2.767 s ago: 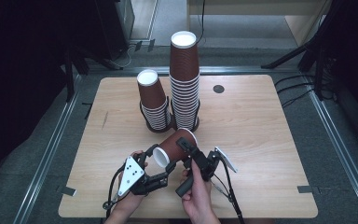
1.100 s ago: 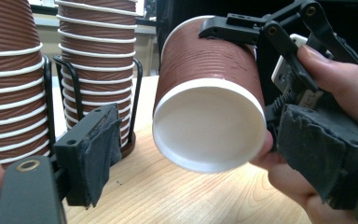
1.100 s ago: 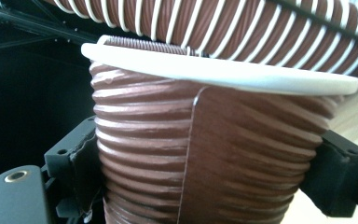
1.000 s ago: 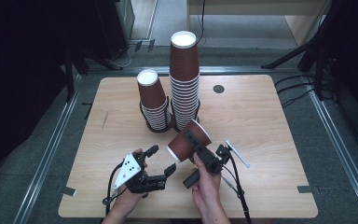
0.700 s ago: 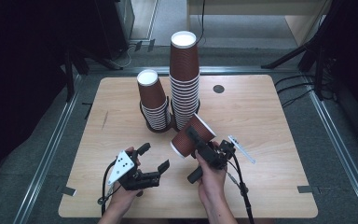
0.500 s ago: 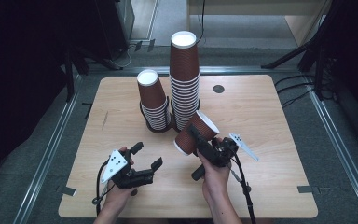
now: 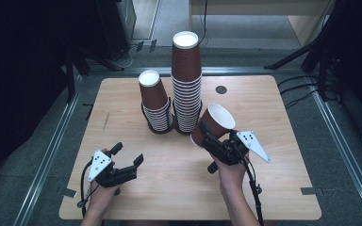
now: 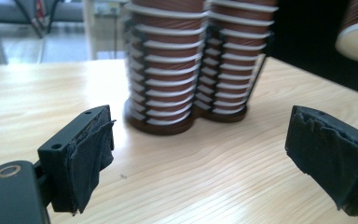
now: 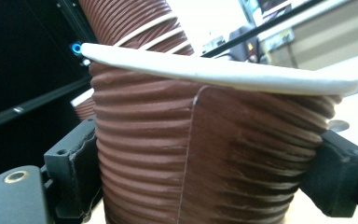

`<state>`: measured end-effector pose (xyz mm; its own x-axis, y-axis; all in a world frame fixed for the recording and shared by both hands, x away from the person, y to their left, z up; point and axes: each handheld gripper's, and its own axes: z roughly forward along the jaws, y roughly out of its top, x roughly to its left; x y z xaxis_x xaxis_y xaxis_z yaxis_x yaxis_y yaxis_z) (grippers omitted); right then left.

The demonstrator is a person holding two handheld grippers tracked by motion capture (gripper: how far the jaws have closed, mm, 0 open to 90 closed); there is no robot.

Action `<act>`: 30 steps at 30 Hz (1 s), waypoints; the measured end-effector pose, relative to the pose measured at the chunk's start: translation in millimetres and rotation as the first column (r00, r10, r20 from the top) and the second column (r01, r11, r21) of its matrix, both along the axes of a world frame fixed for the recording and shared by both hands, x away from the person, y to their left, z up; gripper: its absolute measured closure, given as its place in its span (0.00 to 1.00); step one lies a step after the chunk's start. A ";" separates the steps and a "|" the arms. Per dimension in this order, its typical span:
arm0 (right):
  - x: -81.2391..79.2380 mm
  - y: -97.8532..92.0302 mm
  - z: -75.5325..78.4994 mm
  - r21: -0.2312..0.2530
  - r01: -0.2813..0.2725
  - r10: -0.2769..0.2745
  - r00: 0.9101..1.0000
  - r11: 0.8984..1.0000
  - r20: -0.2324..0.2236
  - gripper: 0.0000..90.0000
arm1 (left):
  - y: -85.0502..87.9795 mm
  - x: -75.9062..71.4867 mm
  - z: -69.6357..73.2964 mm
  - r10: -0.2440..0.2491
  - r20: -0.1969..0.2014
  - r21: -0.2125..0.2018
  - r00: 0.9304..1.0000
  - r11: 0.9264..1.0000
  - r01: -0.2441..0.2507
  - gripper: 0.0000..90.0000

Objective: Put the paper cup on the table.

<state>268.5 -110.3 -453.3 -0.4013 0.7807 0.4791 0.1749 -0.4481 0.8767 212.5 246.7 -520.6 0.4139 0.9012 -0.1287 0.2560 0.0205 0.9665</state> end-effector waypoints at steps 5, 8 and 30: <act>3.4 -5.0 2.9 -0.066 0.024 -0.020 0.998 0.998 0.055 0.15 | 21.6 -0.3 -6.5 0.061 -0.002 -0.023 0.998 0.998 -0.061 0.09; 6.5 -8.2 2.8 -0.061 0.030 -0.024 0.996 0.998 0.083 0.15 | 31.9 -1.5 -9.3 0.093 0.007 -0.046 0.996 0.995 -0.092 0.10; 43.5 -37.2 -9.4 -0.238 0.215 -0.158 0.959 0.947 0.236 0.15 | 56.4 -1.4 -22.5 0.205 -0.035 -0.040 0.978 0.978 -0.207 0.10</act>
<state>312.1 -147.5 -462.7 -0.3059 0.9366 0.1710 -0.0918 -0.2078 0.9739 211.2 303.1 -543.1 0.2152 0.9599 -0.1794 0.2712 0.1178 0.9553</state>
